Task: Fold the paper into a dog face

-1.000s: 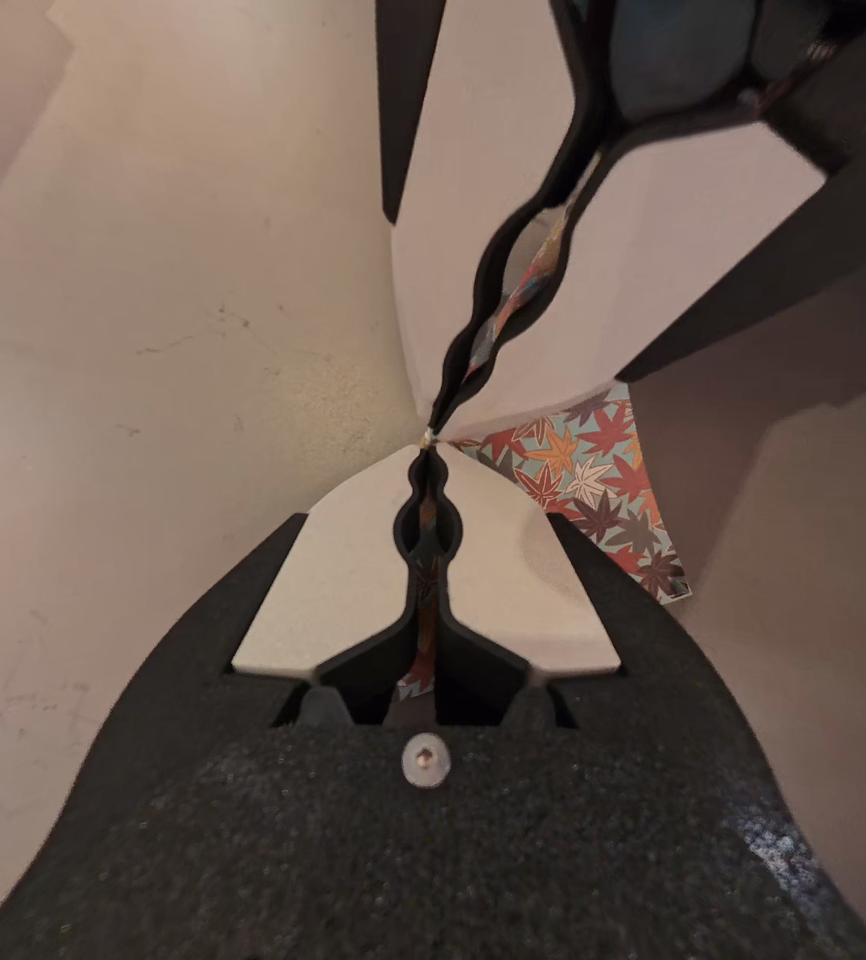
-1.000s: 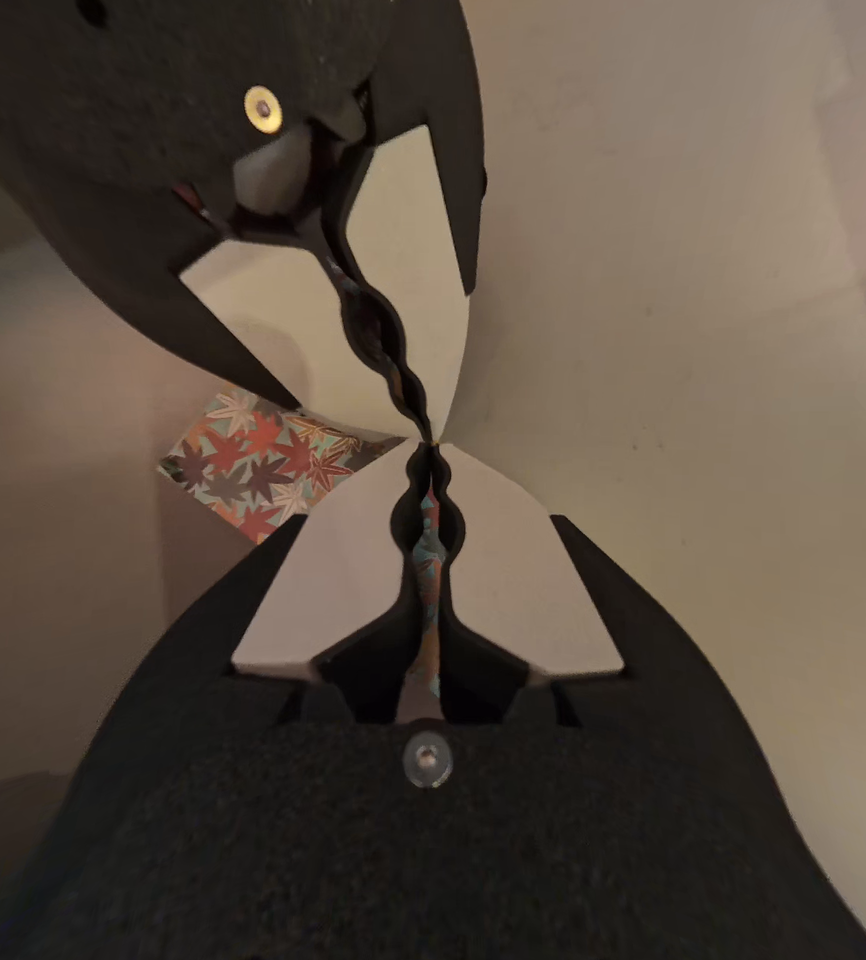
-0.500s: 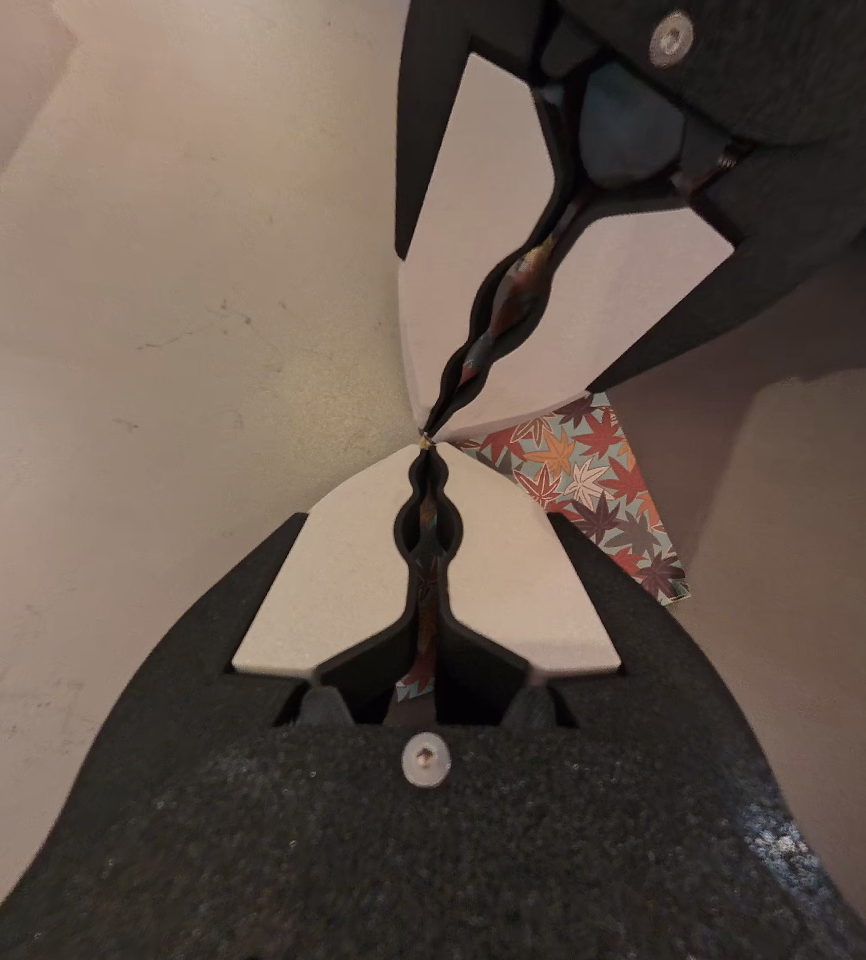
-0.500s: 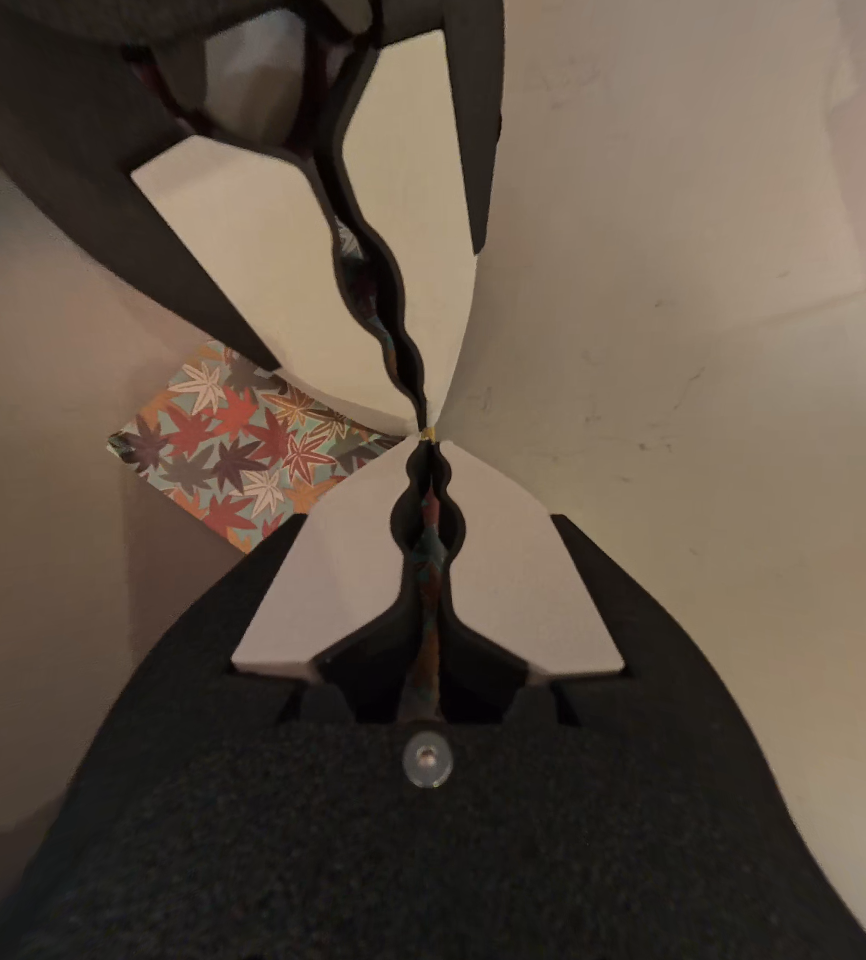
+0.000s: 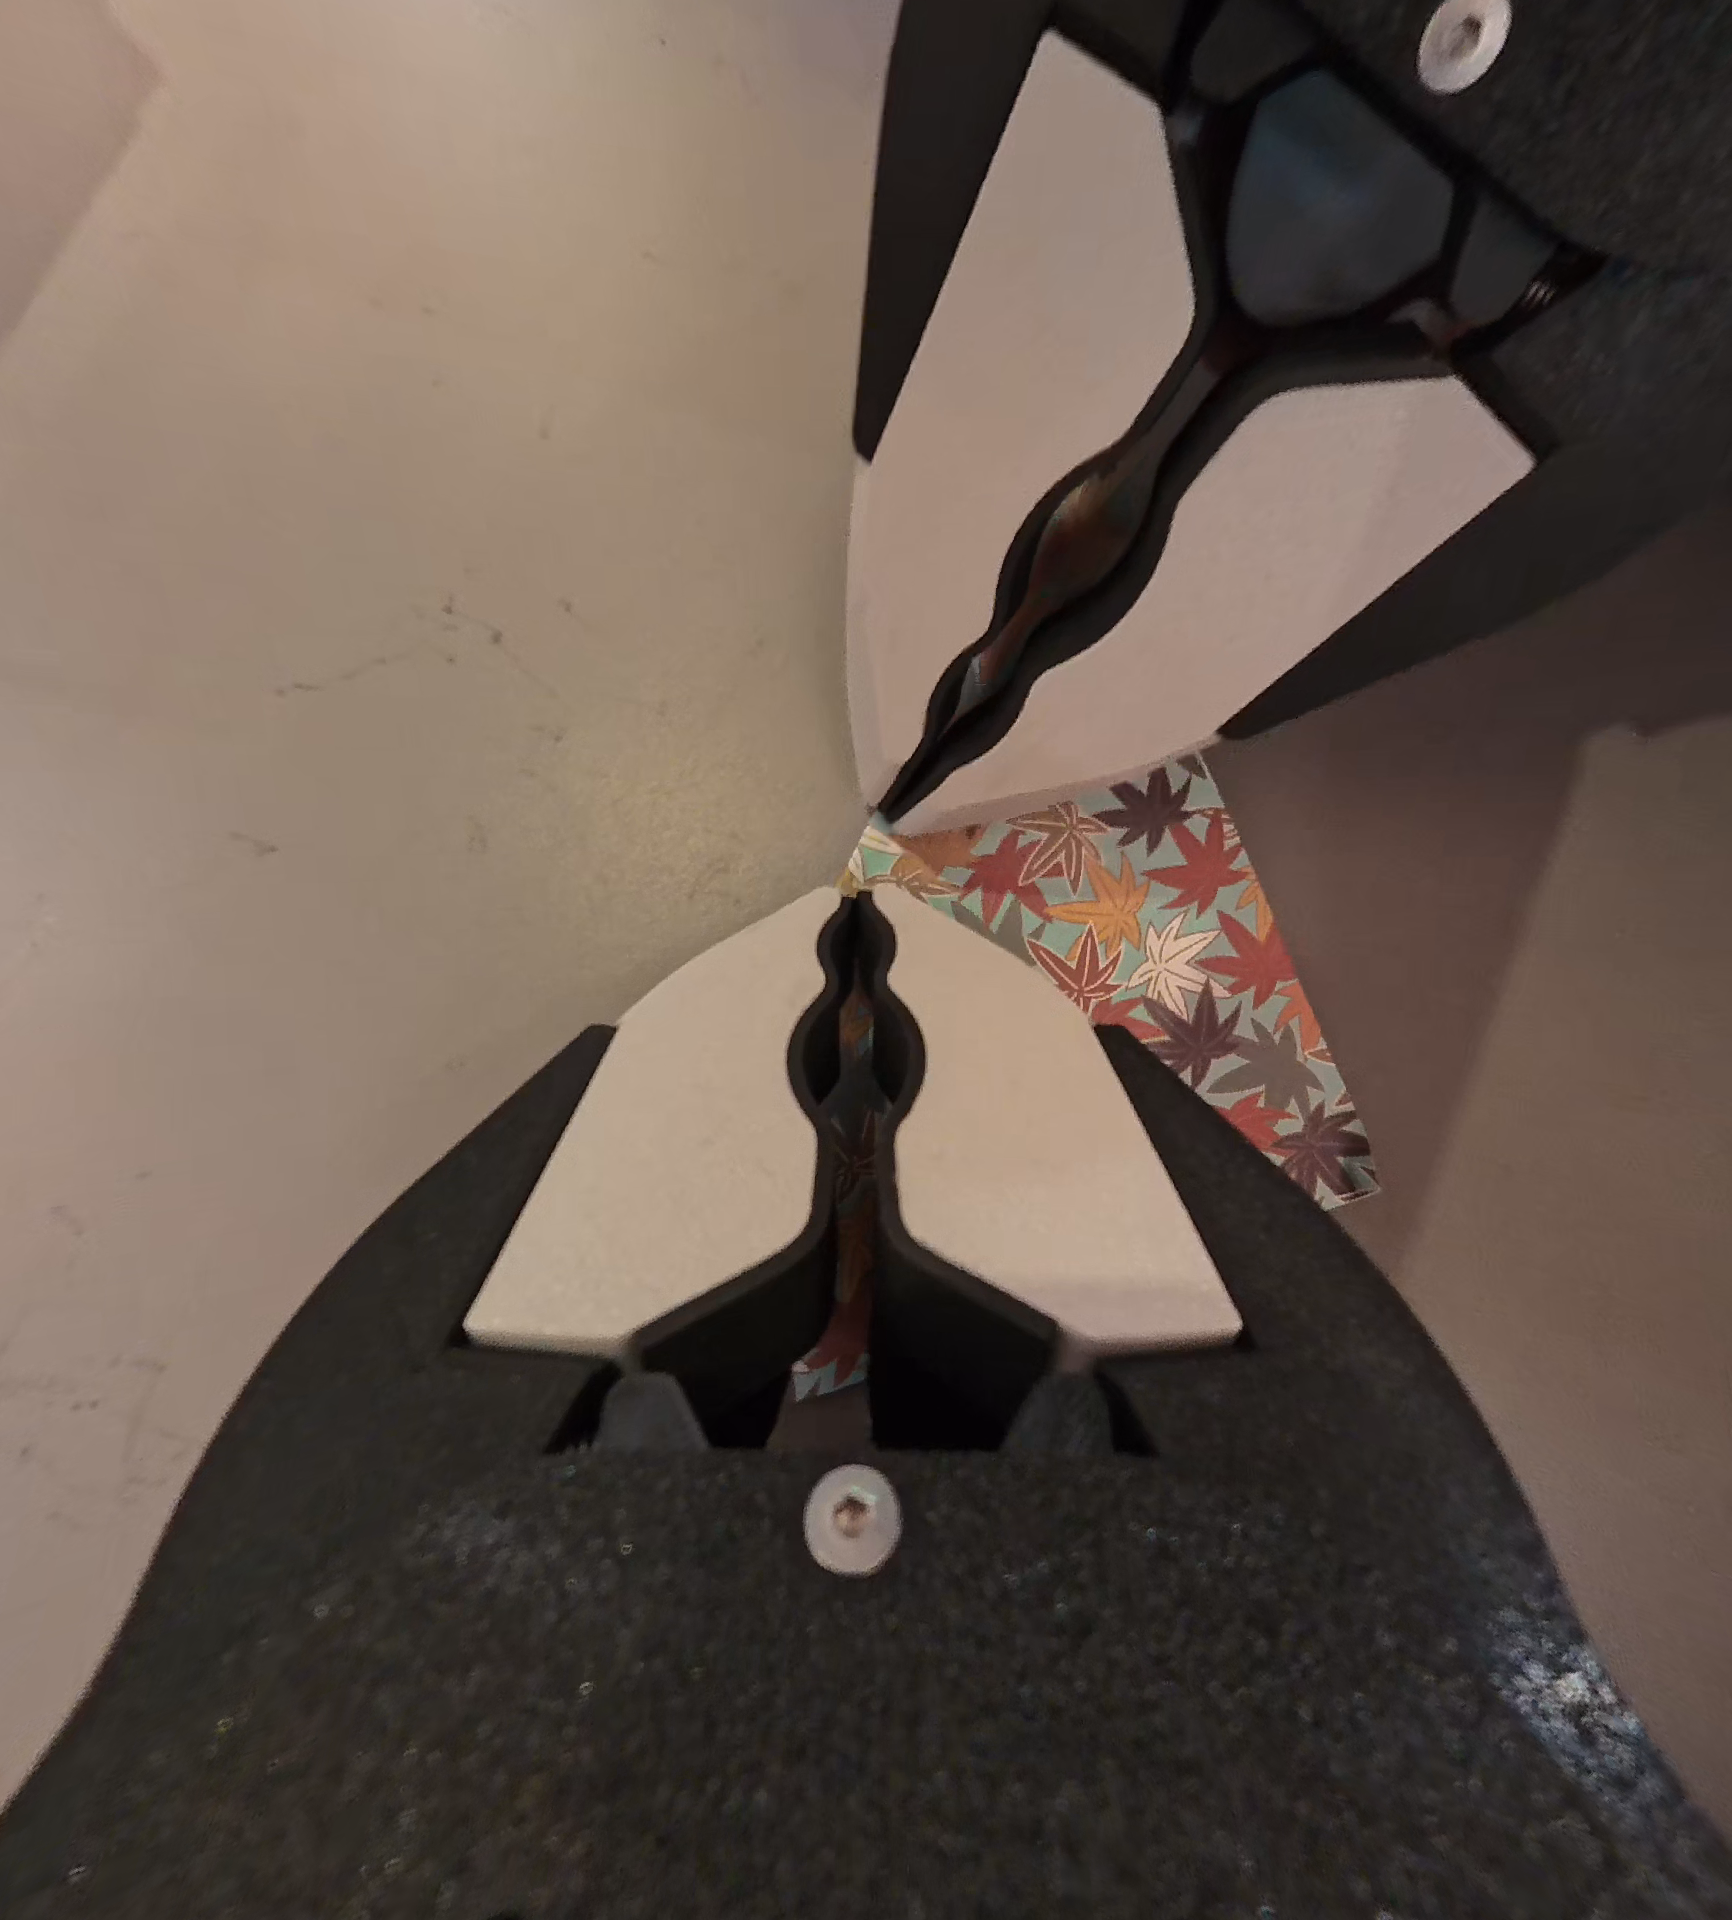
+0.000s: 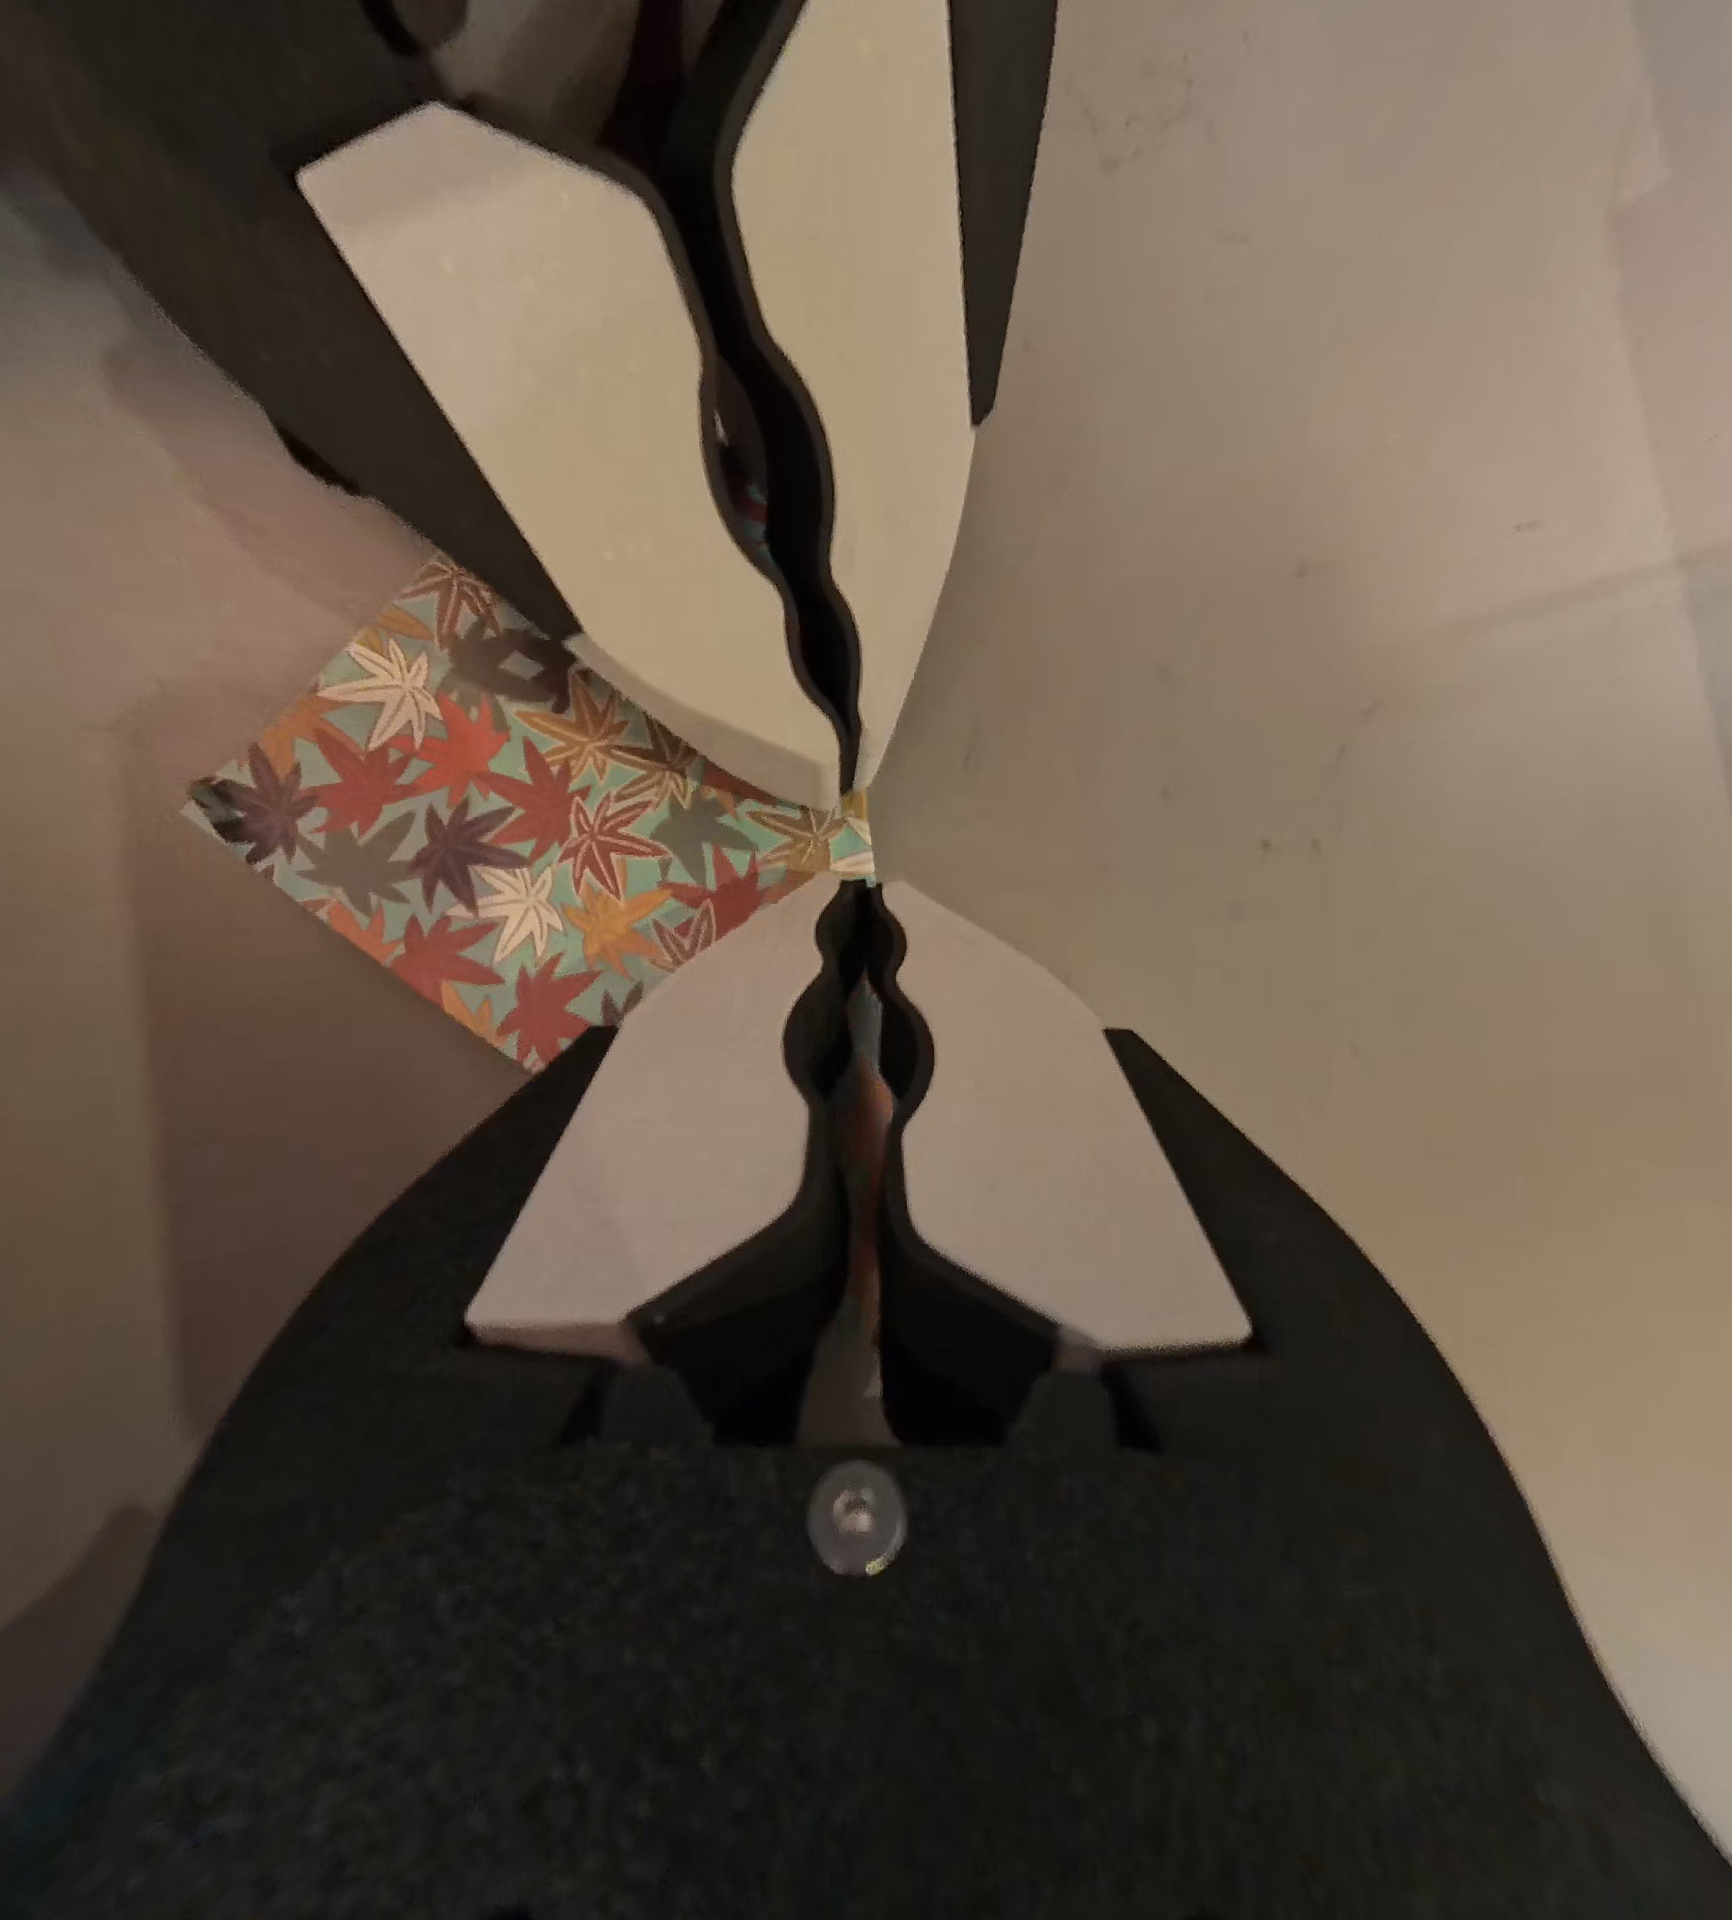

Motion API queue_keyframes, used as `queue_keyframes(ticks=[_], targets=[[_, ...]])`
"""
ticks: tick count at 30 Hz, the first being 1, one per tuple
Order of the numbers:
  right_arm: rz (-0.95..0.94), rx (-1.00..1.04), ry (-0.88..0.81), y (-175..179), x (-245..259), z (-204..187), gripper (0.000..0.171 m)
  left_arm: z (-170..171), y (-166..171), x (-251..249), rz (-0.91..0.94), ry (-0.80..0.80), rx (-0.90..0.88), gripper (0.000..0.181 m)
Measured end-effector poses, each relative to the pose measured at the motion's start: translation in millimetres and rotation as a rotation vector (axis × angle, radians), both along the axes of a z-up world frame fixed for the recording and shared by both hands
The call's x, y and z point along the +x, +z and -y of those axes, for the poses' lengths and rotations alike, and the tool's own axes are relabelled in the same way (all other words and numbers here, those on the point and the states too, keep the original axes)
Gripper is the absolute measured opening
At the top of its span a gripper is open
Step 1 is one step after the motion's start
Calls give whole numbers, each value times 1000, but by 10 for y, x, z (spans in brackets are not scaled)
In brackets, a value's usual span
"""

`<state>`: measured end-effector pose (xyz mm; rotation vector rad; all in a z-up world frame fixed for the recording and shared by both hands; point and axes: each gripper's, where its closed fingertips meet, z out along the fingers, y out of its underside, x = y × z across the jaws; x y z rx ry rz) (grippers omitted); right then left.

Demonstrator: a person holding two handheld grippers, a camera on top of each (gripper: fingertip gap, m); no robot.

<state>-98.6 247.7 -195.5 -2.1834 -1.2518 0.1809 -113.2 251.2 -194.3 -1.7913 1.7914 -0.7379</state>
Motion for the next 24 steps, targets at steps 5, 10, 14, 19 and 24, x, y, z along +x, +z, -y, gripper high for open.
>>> queue_keyframes(ticks=[5, 10, 14, 19, 24], targets=[[24, 3, -16, -2, 121, 53, 0, 0, 0, 0, 0, 0, 0, 0], [23, 4, -33, -2, 221, 111, 0, 0, -1, 0, -1, 0, 0, 0], [38, 8, -58, -3, 320, 156, 0, 1, -1, 0, 0, 0, 1, 0], [54, 0, -90, -3, 466, 250, 0, 1, -2, 1, -1, 0, 1, 0], [77, 4, -123, -3, 579, 329, 0, 1, -2, 2, -2, 0, 5, 0]])
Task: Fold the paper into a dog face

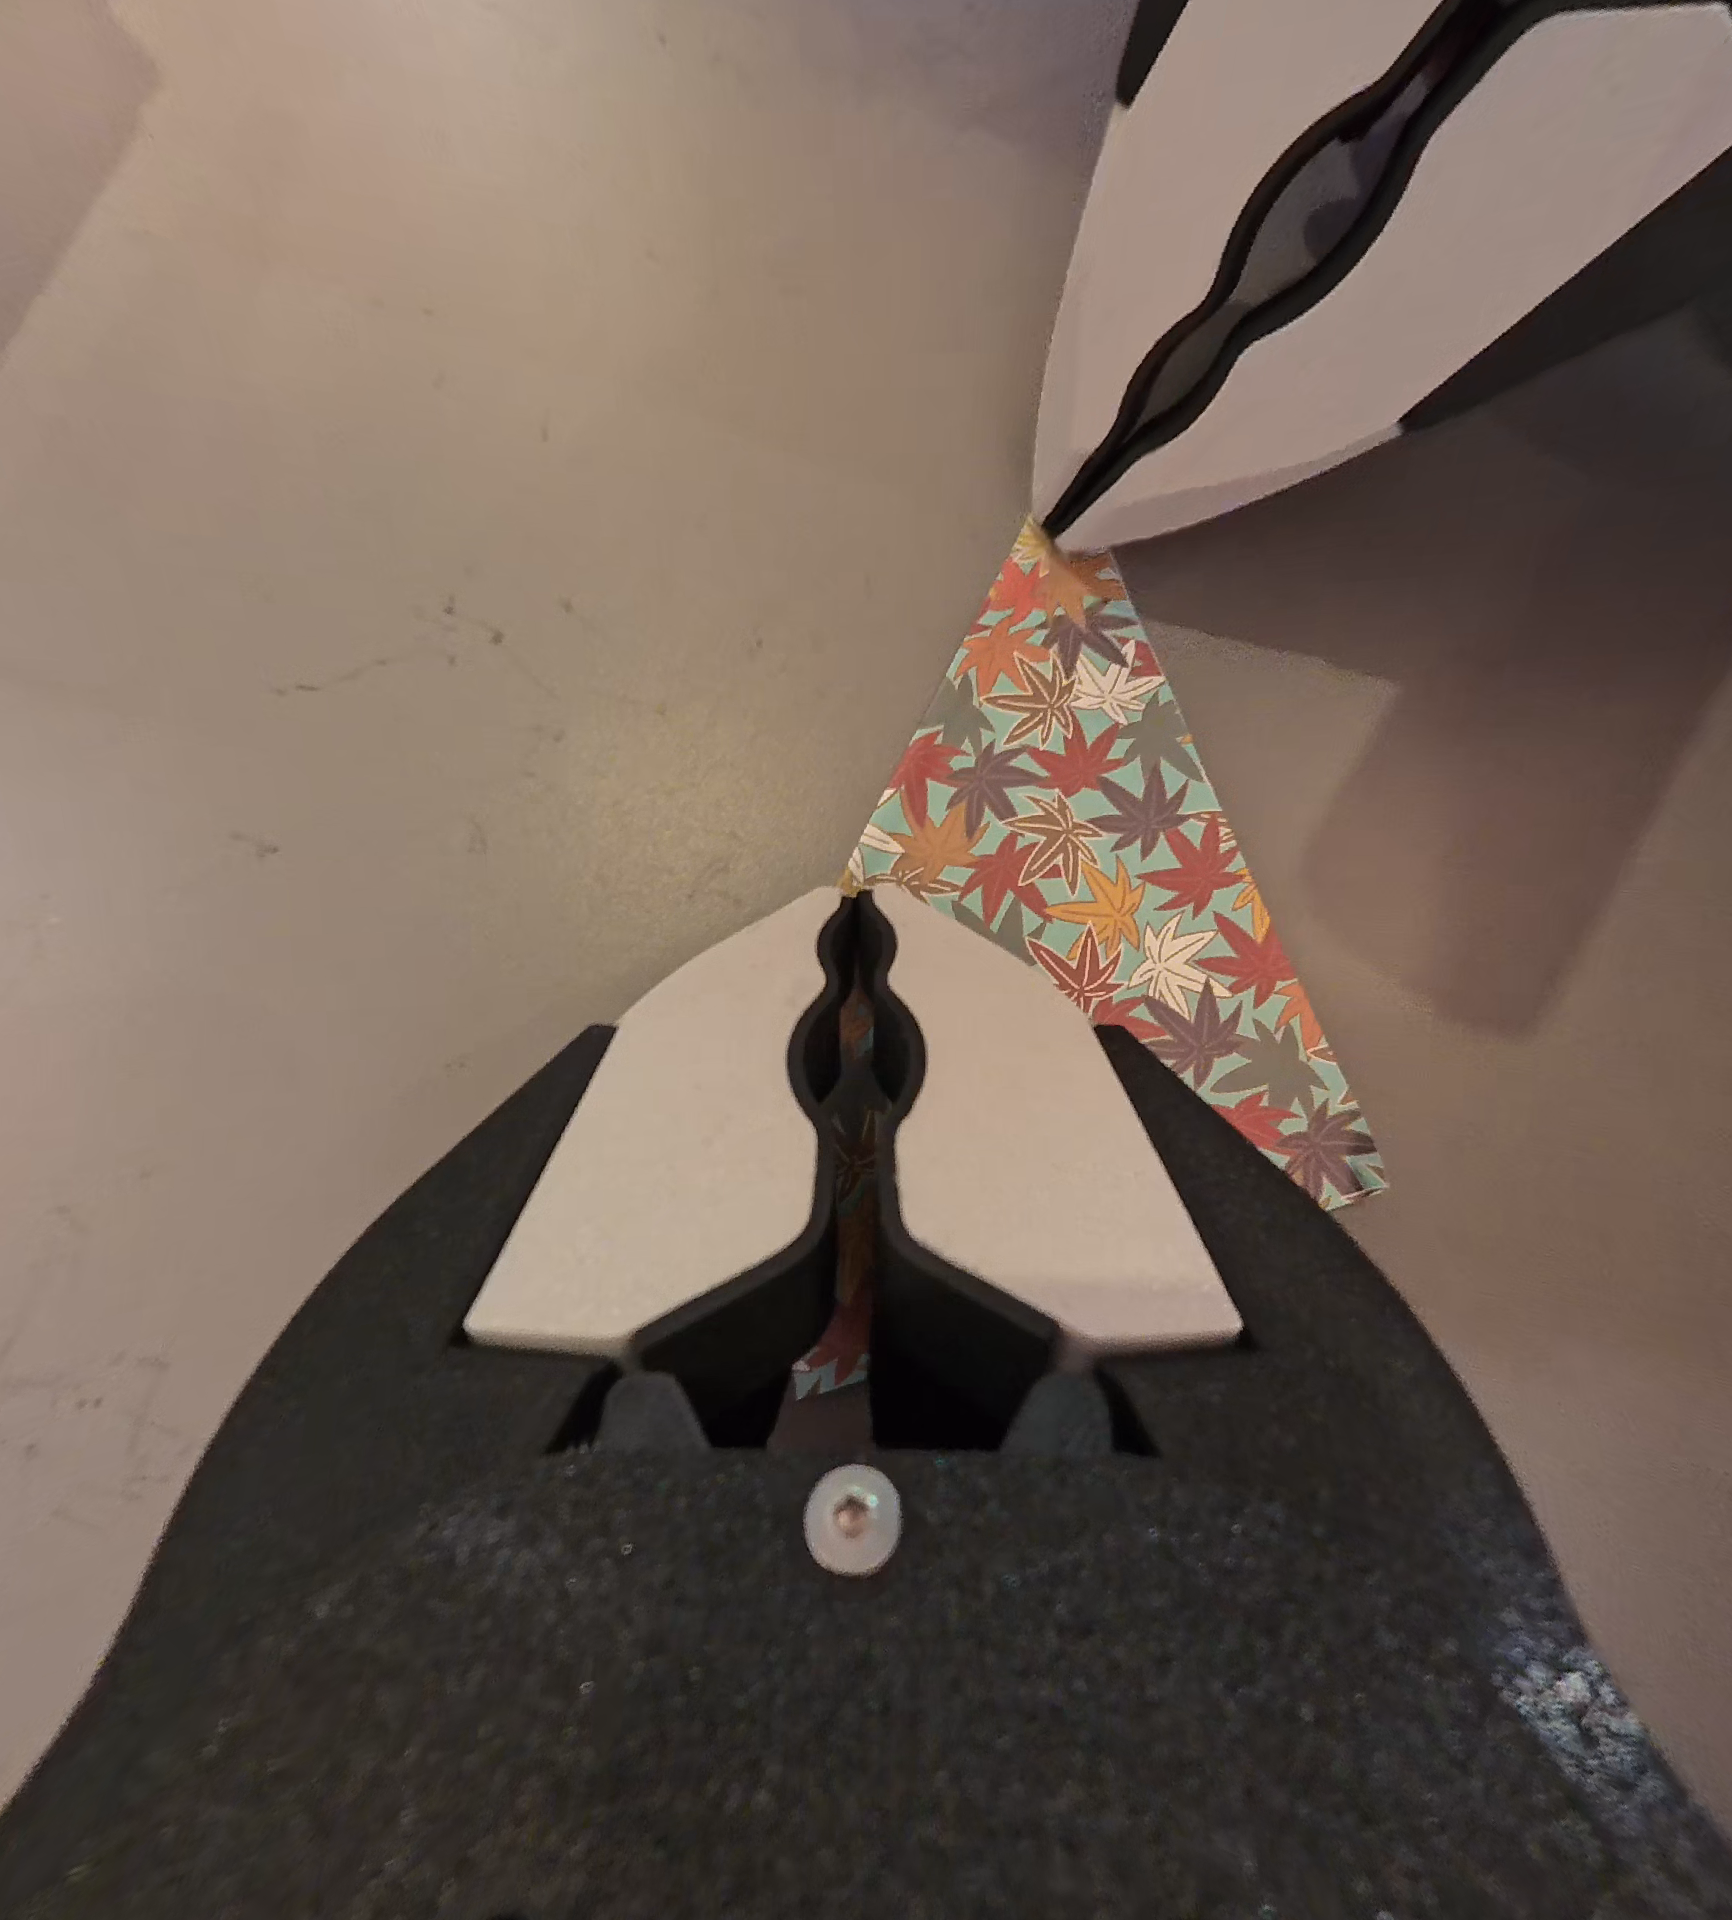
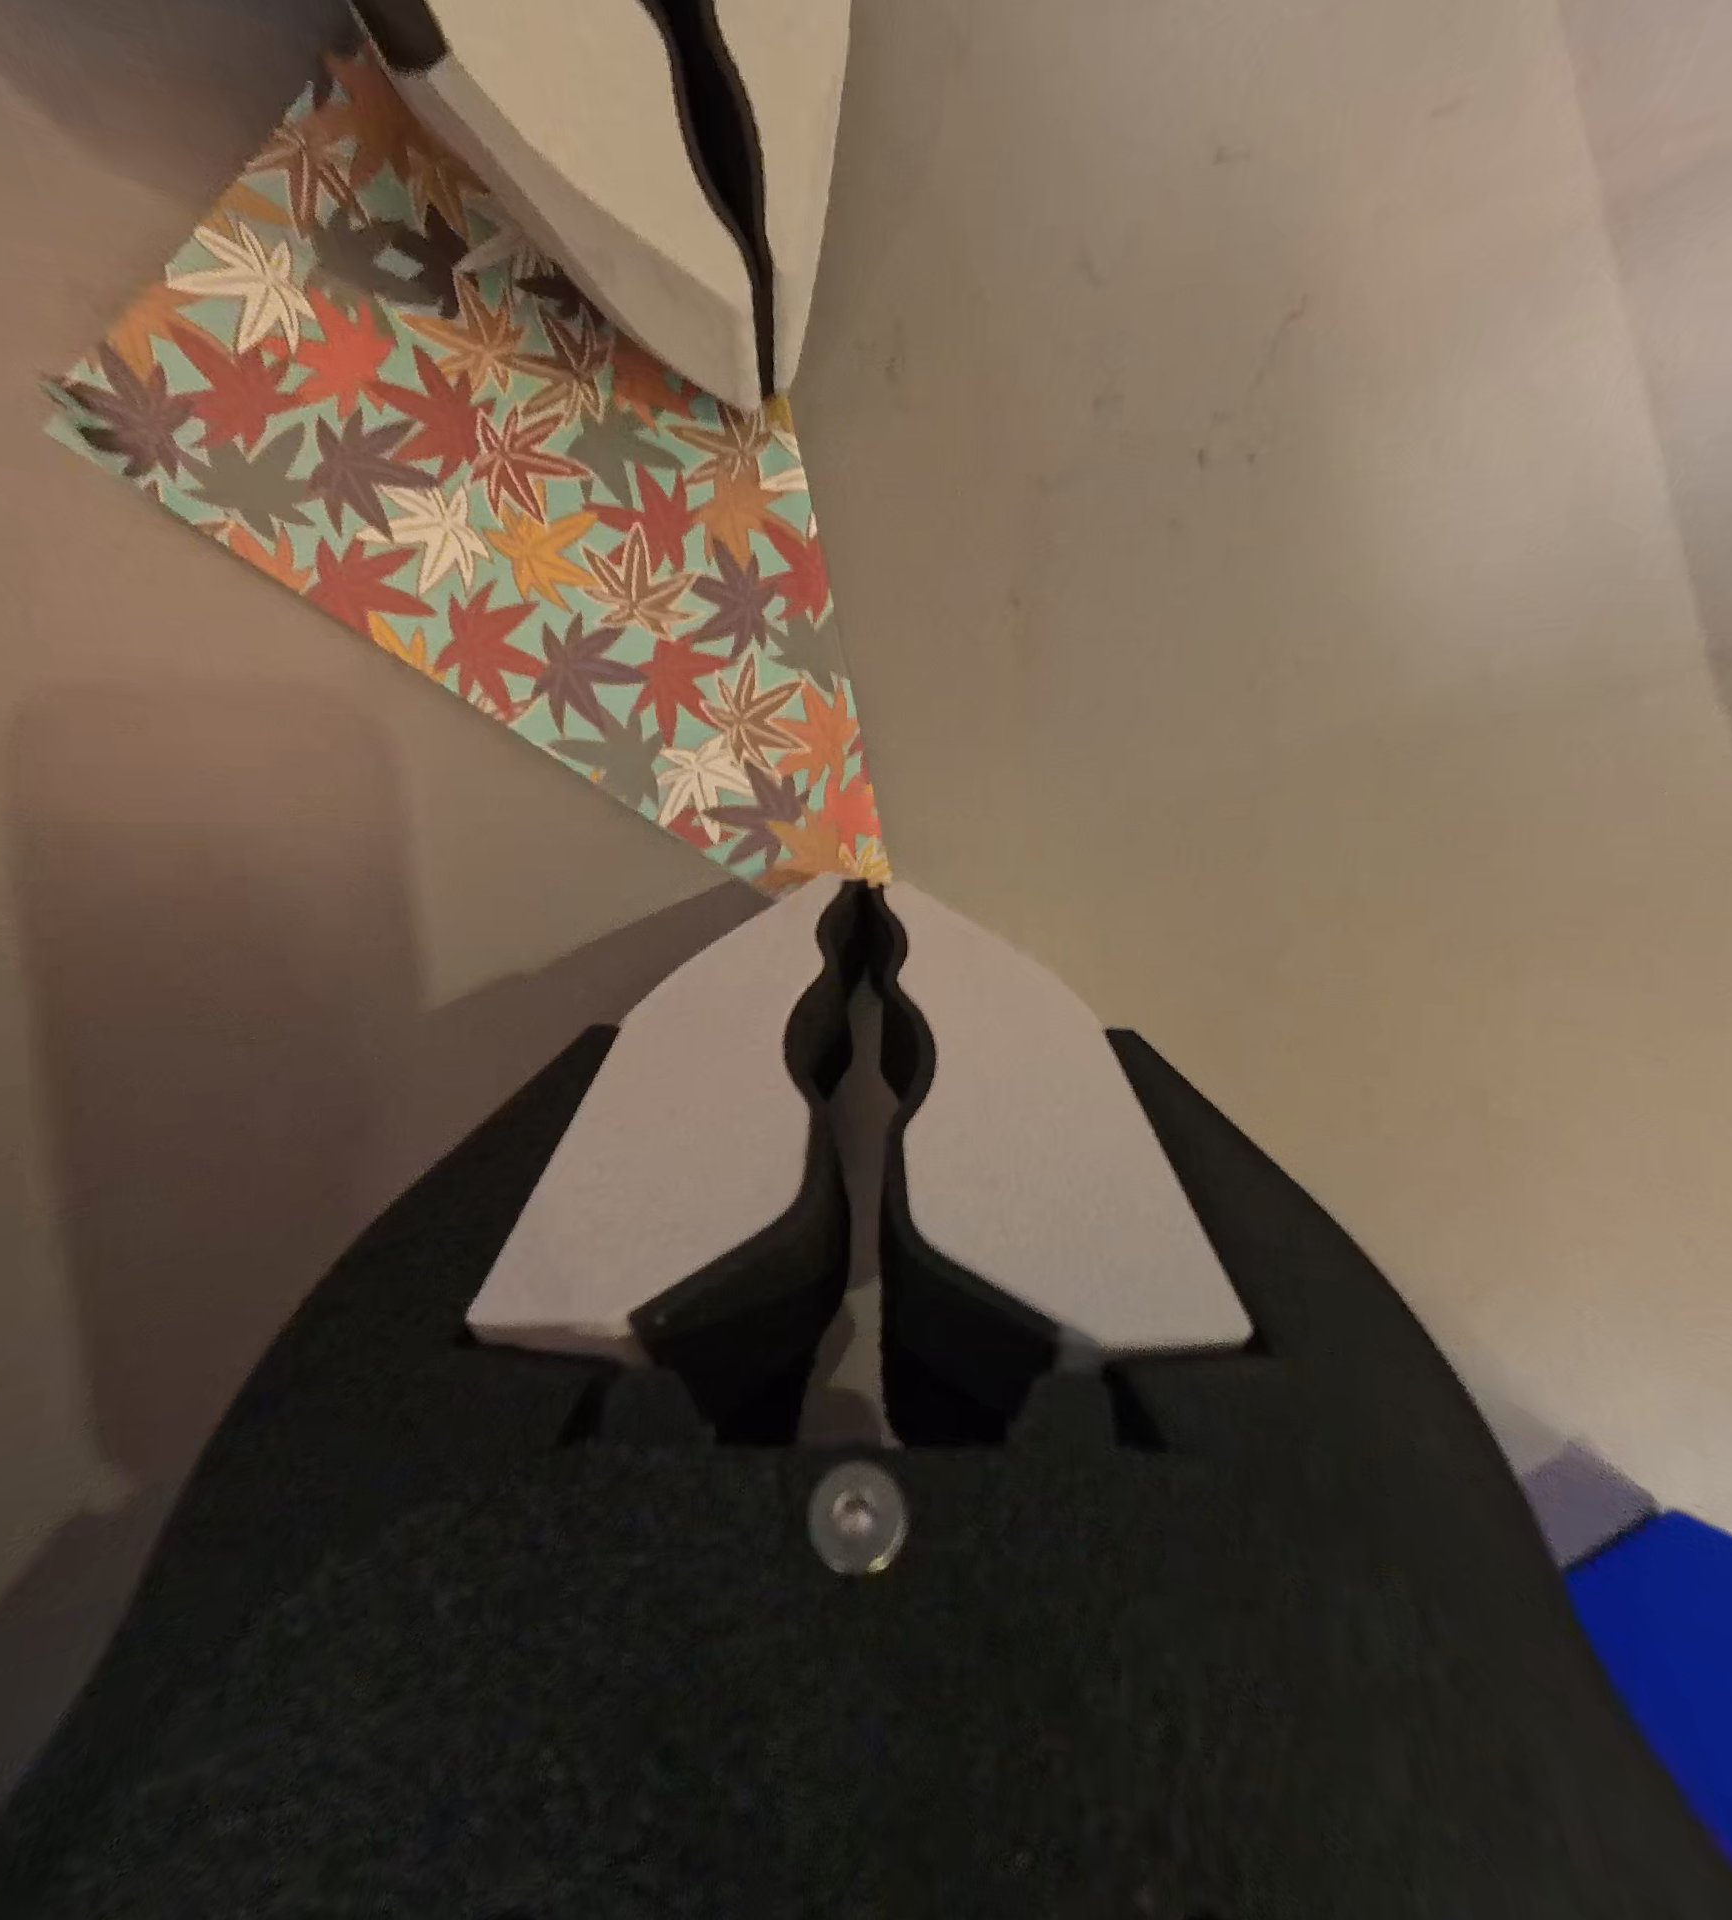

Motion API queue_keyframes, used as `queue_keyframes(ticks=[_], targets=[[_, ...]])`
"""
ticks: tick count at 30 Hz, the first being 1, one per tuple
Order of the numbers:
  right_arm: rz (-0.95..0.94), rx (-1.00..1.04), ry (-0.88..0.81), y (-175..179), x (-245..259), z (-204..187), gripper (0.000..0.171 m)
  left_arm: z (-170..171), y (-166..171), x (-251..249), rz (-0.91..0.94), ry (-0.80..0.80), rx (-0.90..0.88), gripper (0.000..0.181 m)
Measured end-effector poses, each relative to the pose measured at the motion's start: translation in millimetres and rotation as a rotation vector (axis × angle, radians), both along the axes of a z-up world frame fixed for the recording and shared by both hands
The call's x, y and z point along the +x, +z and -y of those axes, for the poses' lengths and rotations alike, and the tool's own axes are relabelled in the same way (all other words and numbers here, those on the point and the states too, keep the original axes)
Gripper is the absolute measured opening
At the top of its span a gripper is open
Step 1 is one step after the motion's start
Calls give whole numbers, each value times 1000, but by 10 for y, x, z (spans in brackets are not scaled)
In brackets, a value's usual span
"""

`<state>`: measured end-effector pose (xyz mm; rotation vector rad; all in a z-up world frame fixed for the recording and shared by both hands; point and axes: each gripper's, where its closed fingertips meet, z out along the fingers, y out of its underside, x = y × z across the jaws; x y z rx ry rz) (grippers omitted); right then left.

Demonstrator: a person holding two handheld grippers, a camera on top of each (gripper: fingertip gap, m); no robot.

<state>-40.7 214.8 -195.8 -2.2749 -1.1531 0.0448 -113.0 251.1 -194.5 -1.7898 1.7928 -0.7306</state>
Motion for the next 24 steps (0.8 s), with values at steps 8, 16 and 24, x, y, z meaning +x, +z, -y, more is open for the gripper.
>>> queue_keyframes(ticks=[8, 16, 24], targets=[[4, -6, -67, 2, 164, 62, 0, -1, -1, 0, -2, -1, 10, 0], [-133, 56, -210, 350, 109, 20, 0, 0, 1, 2, 0, 0, 8, 0], [-261, 3, -208, 127, -576, -228, 0, 0, 1, 1, 0, 4, 15, 0]])
